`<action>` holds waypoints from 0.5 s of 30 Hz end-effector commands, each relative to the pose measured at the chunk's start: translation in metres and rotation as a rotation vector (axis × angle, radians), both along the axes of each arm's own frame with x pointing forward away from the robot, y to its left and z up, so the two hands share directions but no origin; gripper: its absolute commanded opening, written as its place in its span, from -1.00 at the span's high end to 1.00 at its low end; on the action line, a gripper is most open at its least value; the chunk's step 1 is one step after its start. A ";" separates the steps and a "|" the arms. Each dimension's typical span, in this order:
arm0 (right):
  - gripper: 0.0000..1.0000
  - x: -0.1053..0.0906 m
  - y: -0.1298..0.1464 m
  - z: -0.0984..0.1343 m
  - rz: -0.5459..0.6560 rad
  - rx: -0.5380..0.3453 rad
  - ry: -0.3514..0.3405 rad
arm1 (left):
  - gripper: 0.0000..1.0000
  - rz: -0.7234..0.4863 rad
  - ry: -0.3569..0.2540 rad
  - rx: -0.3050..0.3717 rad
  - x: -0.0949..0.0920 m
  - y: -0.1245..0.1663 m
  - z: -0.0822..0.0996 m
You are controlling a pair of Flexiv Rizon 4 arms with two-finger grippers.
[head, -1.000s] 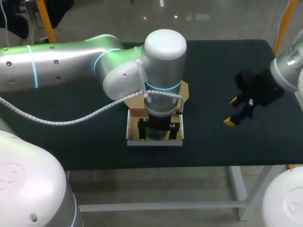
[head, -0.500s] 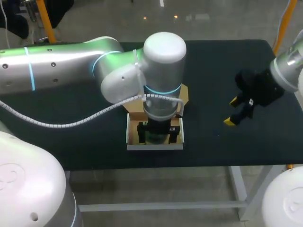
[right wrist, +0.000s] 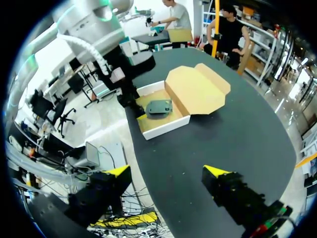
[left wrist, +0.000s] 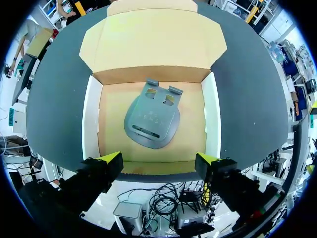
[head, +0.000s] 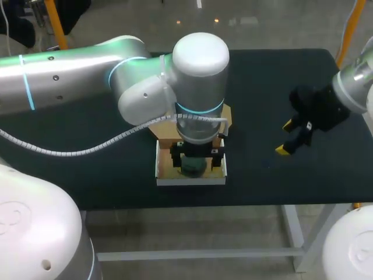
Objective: Assemble the packaging by folding the flat box into shape, placing the metal phone stand inside, and closing the box properly
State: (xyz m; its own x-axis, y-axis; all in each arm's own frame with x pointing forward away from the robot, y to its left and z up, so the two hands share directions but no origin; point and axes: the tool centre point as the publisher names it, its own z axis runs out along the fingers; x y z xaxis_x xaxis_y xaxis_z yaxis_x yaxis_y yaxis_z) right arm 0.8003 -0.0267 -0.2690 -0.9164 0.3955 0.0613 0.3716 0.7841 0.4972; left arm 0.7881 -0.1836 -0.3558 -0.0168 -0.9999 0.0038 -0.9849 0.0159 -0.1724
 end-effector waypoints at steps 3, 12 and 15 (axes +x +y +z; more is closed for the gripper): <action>-1.00 0.000 -0.001 0.001 0.004 0.005 0.002 | -1.00 -0.091 -0.048 -0.054 -0.020 0.029 0.050; -1.00 0.000 -0.001 0.001 0.004 0.005 0.002 | -1.00 -0.226 -0.028 -0.103 -0.019 0.053 0.082; -1.00 0.000 -0.001 0.001 0.004 0.005 0.002 | -1.00 -0.272 -0.026 -0.107 -0.015 0.059 0.089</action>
